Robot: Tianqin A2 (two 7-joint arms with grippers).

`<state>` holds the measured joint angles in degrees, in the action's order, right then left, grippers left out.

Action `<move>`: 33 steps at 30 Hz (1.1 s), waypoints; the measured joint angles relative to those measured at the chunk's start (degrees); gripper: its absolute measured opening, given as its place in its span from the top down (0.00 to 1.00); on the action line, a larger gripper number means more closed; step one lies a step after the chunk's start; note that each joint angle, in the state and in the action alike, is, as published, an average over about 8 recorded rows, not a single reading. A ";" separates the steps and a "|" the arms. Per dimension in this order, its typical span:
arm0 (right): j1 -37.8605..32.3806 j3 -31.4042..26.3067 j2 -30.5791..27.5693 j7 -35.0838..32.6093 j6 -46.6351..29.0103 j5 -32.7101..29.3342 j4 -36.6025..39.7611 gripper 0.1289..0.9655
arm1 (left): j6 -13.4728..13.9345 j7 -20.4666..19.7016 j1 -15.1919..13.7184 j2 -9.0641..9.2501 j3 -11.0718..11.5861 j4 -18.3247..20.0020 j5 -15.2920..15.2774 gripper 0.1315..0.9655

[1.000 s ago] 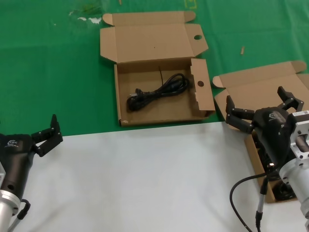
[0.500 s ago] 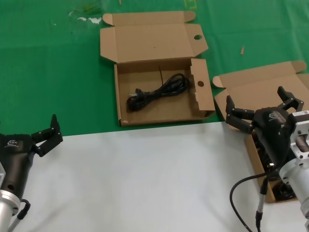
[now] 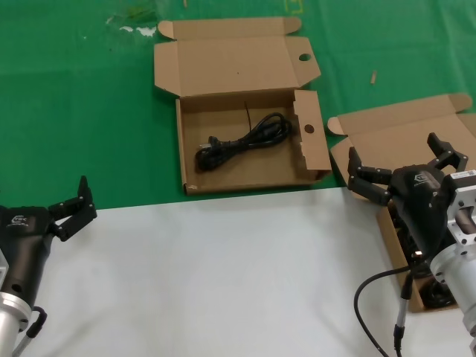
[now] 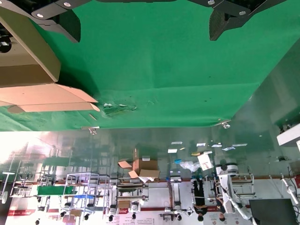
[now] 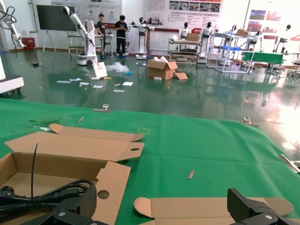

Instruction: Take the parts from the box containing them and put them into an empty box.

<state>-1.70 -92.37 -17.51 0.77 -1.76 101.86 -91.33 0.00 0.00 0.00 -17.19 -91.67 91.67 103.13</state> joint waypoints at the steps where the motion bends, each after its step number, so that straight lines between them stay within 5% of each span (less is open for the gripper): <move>1: 0.00 0.00 0.00 0.00 0.00 0.00 0.00 0.00 | 0.00 0.00 0.00 0.00 0.00 0.00 0.00 0.00; 33: 0.00 0.00 0.00 0.00 0.00 0.00 0.00 0.00 | 0.00 0.00 0.00 0.00 0.00 0.00 0.00 0.00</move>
<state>-1.70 -92.37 -17.51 0.77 -1.76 101.86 -91.33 0.00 0.00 0.00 -17.19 -91.67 91.67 103.13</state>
